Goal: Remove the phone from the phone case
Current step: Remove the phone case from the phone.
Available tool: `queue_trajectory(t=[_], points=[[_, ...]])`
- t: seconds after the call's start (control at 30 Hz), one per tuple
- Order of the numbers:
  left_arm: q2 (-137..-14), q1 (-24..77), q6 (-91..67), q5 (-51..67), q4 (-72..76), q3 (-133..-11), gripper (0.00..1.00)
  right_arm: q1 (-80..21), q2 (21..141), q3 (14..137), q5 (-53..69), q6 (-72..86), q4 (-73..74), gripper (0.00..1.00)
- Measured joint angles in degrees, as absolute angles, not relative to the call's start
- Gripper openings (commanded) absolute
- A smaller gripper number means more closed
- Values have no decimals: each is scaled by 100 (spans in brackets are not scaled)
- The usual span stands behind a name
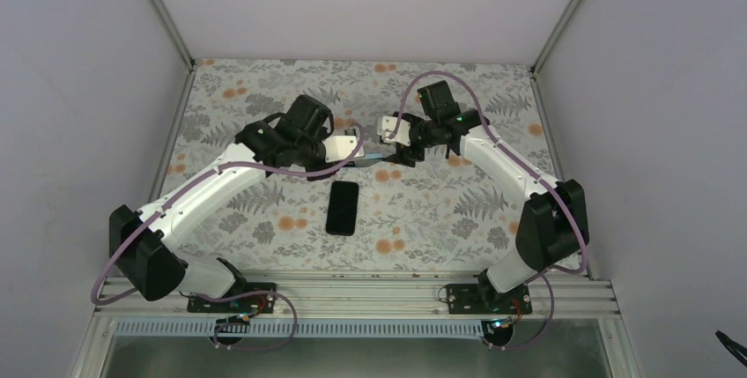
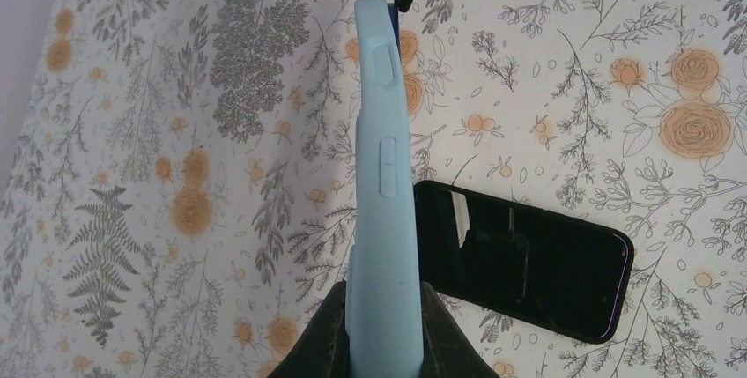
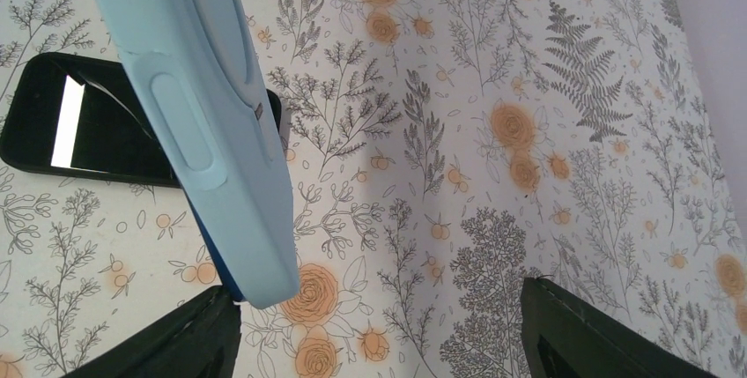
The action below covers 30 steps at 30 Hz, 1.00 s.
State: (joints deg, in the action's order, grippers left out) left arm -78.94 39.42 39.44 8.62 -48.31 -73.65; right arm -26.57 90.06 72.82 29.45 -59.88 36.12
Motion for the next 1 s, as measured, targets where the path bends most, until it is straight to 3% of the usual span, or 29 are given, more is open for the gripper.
queue_trajectory(t=[1.0], points=[[-7896, 3931, 3988, 847, -4856, -7365, 2, -2657, 9013, 7358, 2936, -6038, 3734, 79]])
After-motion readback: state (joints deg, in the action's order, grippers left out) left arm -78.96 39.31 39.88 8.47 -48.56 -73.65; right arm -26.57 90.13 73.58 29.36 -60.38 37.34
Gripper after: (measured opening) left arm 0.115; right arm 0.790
